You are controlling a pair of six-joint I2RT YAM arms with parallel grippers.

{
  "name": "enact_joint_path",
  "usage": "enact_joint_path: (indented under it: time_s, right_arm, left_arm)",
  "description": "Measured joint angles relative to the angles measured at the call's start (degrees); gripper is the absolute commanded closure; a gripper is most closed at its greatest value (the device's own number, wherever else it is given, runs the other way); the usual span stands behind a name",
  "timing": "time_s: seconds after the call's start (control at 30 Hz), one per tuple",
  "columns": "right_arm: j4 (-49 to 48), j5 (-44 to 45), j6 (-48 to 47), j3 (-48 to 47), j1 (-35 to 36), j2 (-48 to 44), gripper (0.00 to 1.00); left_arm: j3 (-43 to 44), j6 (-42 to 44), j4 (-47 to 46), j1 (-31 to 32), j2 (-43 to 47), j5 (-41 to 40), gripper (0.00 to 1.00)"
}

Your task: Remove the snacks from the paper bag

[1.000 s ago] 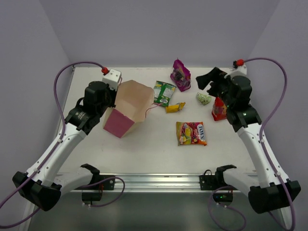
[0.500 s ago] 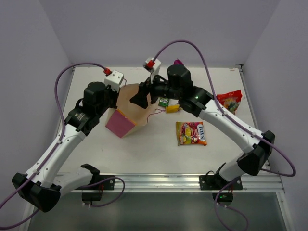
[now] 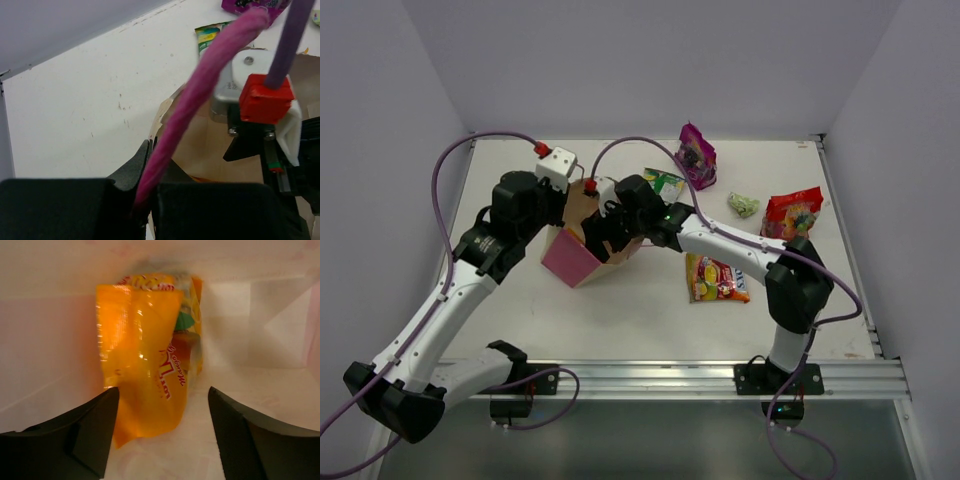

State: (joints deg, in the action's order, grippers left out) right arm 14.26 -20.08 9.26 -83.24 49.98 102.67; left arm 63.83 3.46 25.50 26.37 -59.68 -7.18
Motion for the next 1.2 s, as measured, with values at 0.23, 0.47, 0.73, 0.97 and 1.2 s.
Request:
enact_joint_path:
  time_s: [0.23, 0.47, 0.73, 0.97, 1.2]
  right_arm:
    - [-1.22, -0.61, 1.16, 0.31, 0.02, 3.10, 0.13]
    - [-2.05, -1.81, 2.54, -0.87, 0.55, 6.69, 0.23]
    - [-2.71, -3.34, 3.58, -2.10, 1.03, 8.85, 0.84]
    - [-3.04, -2.69, 3.74, -1.60, 1.03, 8.50, 1.00]
    - [-1.14, 0.72, 3.72, -0.11, 1.14, 2.82, 1.00]
  left_arm:
    - [-0.66, -1.42, -0.26, 0.00, 0.13, -0.07, 1.00]
    - [-0.74, -3.87, -0.66, 0.00, 0.13, -0.04, 1.00]
    - [-0.81, -5.49, -0.92, 0.00, 0.13, 0.55, 1.00]
    - [-1.49, -5.86, -1.20, 0.00, 0.61, 0.57, 1.00]
    - [-1.70, -5.84, -1.53, 0.00, 1.49, -0.39, 1.00]
